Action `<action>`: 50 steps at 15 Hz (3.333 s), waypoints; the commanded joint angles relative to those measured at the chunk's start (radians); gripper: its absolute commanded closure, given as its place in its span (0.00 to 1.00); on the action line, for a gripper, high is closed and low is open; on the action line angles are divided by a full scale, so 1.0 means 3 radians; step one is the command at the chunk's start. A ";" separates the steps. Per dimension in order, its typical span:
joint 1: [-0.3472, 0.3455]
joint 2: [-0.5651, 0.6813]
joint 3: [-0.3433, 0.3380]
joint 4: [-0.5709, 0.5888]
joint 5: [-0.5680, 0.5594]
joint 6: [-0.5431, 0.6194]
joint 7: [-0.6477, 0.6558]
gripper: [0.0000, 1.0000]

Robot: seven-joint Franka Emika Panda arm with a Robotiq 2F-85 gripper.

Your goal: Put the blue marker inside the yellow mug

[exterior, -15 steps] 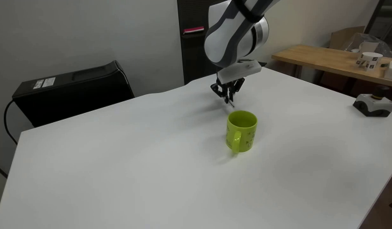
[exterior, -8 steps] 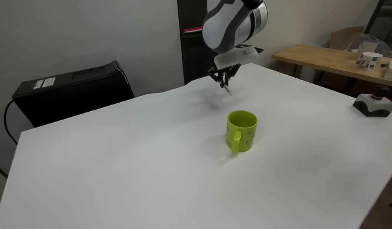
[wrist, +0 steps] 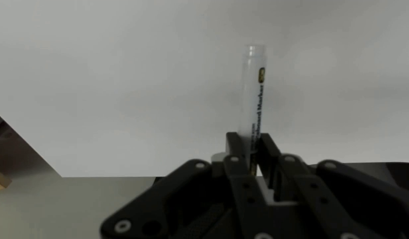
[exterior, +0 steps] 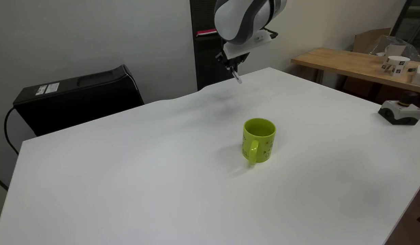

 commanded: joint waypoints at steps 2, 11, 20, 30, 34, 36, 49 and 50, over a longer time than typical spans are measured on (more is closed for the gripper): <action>0.0332 -0.0459 -0.0220 -0.0712 -0.0240 0.0285 0.0292 0.96; 0.1071 -0.1178 -0.0721 -0.1967 -0.0693 0.0772 0.0680 0.96; 0.1348 -0.1541 -0.0929 -0.2564 -0.1176 0.0840 0.1108 0.96; 0.1559 -0.1412 -0.0915 -0.2621 -0.1431 0.0891 0.1563 0.96; 0.1744 -0.1353 -0.1058 -0.2636 -0.1464 0.0929 0.1727 0.96; 0.1841 -0.1320 -0.1156 -0.2653 -0.1479 0.0977 0.1821 0.96; 0.2449 -0.0920 -0.1700 -0.2782 -0.1288 0.1351 0.2169 0.96; 0.2530 -0.0863 -0.1755 -0.2786 -0.1221 0.1385 0.2167 0.96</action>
